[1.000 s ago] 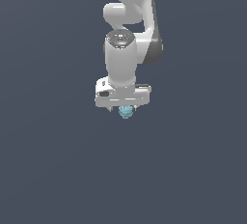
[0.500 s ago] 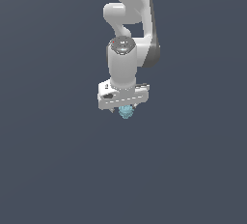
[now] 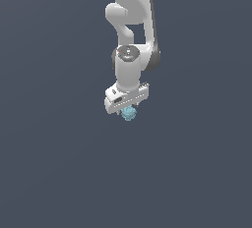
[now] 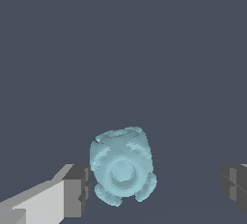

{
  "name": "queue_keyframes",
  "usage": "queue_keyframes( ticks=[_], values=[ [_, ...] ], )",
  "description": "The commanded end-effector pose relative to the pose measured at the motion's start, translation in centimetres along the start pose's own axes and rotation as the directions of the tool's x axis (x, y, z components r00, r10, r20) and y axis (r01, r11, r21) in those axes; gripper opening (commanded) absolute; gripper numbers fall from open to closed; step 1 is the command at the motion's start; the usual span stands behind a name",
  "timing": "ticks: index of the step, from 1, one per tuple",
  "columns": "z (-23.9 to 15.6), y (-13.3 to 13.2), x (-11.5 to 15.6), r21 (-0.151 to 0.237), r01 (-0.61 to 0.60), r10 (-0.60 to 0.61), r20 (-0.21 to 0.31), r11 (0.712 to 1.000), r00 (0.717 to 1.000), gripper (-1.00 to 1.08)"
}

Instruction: Pick up the object and move it to a goal position.

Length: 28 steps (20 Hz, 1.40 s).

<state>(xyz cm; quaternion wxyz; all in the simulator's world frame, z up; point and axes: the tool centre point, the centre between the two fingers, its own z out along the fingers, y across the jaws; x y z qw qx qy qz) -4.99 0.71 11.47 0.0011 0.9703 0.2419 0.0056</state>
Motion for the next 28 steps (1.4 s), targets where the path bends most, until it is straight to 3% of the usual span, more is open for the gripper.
queue_keyframes(
  ticks=[1,11,19,28],
  values=[
    [0.8,-0.6,-0.7,0.001,0.061,-0.061,0.003,0.998,0.998,1.0],
    [2.4,-1.9,-2.3,0.006,0.189,-0.189,0.009,0.982,0.982,1.0],
    [3.0,-2.0,-2.4,0.007,0.192,-0.192,0.009,0.981,0.981,1.0],
    [6.8,-2.1,-2.5,0.007,0.196,-0.196,0.009,0.981,0.981,1.0]
  ],
)
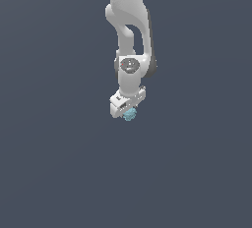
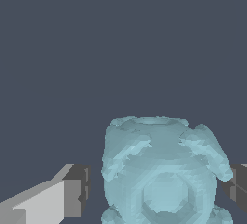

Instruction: Pick up the object and move it to a goal position.

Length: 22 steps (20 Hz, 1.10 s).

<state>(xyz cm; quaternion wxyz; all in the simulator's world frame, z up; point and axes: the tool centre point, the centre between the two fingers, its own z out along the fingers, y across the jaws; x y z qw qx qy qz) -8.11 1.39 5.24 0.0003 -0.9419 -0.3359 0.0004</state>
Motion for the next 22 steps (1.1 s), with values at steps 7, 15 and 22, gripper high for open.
queue_keyframes(
  ticks=[7,15,22],
  values=[
    [1.3,0.0,0.0,-0.001,0.001,-0.001,0.0,1.0,1.0,-1.0],
    [1.3,0.0,0.0,-0.001,0.001,-0.001,0.0,1.0,1.0,-1.0],
    [0.2,1.0,-0.3,-0.002,0.0,0.0,-0.001,1.0,1.0,-1.0]
  ],
)
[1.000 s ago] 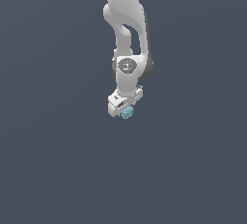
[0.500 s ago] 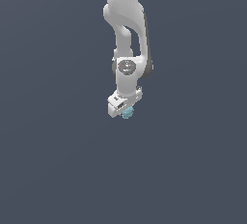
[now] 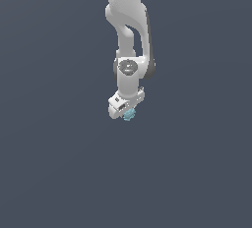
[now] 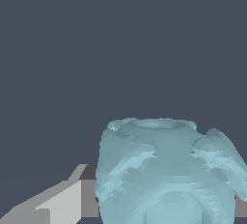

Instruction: Pick up the object and move it to a goal position.

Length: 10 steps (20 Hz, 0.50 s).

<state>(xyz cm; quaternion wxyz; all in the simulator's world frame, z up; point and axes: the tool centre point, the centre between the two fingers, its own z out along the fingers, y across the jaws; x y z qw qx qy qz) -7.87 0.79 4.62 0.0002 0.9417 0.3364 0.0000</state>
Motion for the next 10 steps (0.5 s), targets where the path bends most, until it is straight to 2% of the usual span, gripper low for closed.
queue_keyframes(
  ticks=[1,10],
  values=[
    [-0.7,0.7,-0.2,-0.001,-0.001,0.001,-0.001,1.0,1.0,-1.0],
    [-6.1,5.4,-2.0,0.001,0.0,0.0,-0.002,1.0,1.0,-1.0]
  ],
)
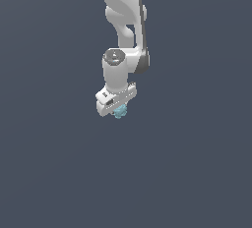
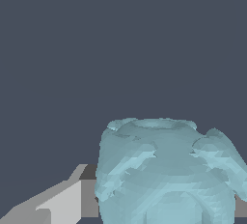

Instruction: Pick up the object and move it to a goal position.

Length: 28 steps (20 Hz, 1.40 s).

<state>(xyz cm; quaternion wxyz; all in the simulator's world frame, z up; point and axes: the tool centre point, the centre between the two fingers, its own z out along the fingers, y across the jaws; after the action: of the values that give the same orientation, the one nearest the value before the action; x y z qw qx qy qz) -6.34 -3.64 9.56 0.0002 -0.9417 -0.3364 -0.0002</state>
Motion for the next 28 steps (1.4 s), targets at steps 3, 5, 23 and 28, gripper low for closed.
queue_keyframes(
  ticks=[3,5,23,28],
  values=[
    [-3.6,3.2,-1.2,0.0,0.0,0.0,-0.001,1.0,1.0,-1.0],
    [-5.4,4.7,-1.7,0.001,0.0,0.0,-0.002,1.0,1.0,-1.0],
    [-19.4,17.6,-6.0,0.0,0.001,-0.001,0.0,1.0,1.0,-1.0],
    [-21.5,19.6,-6.5,0.0,0.0,0.0,0.0,1.0,1.0,-1.0]
  ],
)
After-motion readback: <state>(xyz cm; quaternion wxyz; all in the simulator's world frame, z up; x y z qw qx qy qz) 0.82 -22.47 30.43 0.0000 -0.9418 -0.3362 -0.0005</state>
